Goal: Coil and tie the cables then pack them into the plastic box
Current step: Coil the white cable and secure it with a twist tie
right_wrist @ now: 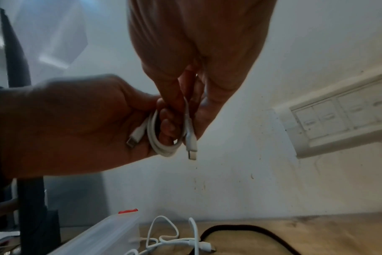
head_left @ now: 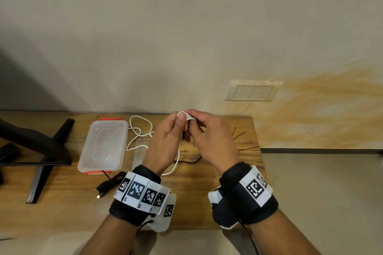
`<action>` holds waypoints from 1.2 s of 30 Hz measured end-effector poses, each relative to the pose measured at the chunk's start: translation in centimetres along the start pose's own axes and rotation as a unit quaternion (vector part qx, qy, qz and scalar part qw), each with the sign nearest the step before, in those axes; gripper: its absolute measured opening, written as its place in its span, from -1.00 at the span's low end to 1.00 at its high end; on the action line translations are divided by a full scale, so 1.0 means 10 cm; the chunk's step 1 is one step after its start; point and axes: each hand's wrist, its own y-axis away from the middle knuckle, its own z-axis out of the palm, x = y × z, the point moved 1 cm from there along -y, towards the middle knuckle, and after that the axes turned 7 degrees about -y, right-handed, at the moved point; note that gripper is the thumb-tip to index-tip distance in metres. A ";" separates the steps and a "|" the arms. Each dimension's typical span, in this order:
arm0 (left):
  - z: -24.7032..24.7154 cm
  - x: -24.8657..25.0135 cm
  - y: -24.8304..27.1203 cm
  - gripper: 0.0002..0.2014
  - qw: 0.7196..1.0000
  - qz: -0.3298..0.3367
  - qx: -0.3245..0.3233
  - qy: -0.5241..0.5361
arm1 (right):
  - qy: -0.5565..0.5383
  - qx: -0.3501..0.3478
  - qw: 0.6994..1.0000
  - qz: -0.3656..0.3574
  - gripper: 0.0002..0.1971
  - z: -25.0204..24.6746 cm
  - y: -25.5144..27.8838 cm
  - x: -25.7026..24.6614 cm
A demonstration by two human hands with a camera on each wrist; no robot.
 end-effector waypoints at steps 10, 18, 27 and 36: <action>-0.04 -0.07 -0.03 -0.61 1.000 -0.024 -0.012 0.012 | 0.057 0.042 0.997 -0.042 -0.79 0.05 0.03 0.06; 0.00 0.03 -0.04 -0.62 0.979 -0.079 0.007 0.190 | 0.018 0.109 0.994 0.000 -0.84 0.09 0.03 0.07; -0.06 -0.03 -0.04 -0.60 0.985 -0.094 0.025 0.139 | 0.024 0.108 0.994 0.018 -0.86 0.05 0.02 0.11; 0.02 0.13 0.03 -0.62 0.999 -0.027 -0.004 -0.020 | 0.006 0.110 0.993 0.053 -0.91 0.04 0.05 0.12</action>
